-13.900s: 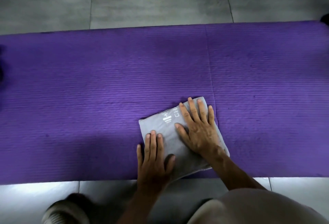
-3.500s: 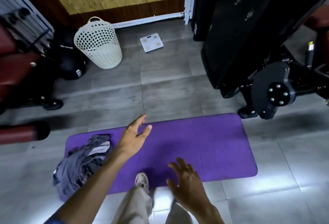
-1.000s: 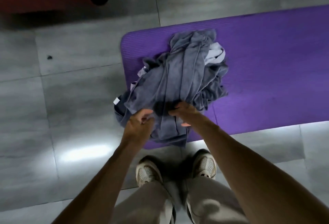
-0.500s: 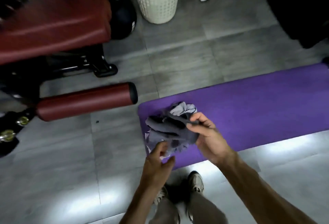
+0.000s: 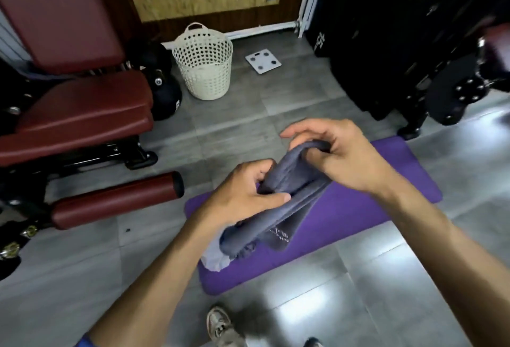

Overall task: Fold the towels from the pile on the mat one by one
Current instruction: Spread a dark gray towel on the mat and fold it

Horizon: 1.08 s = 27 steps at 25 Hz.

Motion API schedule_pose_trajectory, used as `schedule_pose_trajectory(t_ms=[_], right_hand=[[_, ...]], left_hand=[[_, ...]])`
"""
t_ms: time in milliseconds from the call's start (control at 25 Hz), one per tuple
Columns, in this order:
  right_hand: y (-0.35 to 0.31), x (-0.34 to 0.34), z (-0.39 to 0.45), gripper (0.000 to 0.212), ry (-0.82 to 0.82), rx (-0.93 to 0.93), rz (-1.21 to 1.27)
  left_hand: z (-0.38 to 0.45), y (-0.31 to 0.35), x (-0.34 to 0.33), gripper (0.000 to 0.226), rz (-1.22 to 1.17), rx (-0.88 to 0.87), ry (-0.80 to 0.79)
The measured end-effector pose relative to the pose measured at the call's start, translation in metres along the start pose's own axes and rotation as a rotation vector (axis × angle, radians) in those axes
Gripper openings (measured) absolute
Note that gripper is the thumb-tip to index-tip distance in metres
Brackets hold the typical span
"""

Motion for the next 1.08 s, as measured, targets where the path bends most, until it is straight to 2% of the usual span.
schedule_pose_trajectory(t_ms=[120,200,320,400,520,640,840,920,1040,1080], right_hand=[[0.021,0.073,-0.040,0.038,0.168,0.111,-0.501],[0.055,0.119,-0.076,0.029,0.188,0.052,-0.633],[0.115,0.199,-0.147,0.016,0.293,-0.017,-0.652],[0.156,0.259,-0.199,0.013,0.425,-0.083,-0.628],[0.204,0.336,-0.261,0.013,0.581,-0.184,-0.640],[0.248,0.398,-0.288,0.014,0.560,-0.237,-0.678],[0.325,0.472,-0.274,0.034,0.451,-0.316,-0.719],[0.346,0.492,-0.261,0.041,0.398,-0.340,-0.732],[0.366,0.510,-0.241,0.042,0.270,-0.262,-0.627],[0.370,0.515,-0.235,0.037,0.221,-0.218,-0.567]], left_hand=[[0.020,0.020,-0.045,0.041,-0.282,0.076,-0.046],[0.032,0.024,-0.079,0.039,-0.327,0.109,-0.112],[0.049,0.034,-0.156,0.036,-0.085,0.139,-0.273],[0.056,0.034,-0.206,0.033,0.031,0.238,-0.280],[0.063,0.032,-0.260,0.049,0.221,0.320,-0.279],[0.080,0.048,-0.301,0.058,0.272,0.341,-0.216],[0.127,0.084,-0.324,0.039,0.063,0.311,-0.154],[0.159,0.088,-0.320,0.045,0.033,0.282,-0.060],[0.215,0.082,-0.310,0.015,0.158,0.232,0.097],[0.234,0.072,-0.308,0.024,0.226,0.252,0.118]])
Point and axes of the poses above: each hand's wrist, its own z-axis towards the middle knuckle, its own x-axis out of the back of the hand, y = z × x, the point moved 6 cm from there along z, towards the middle knuckle
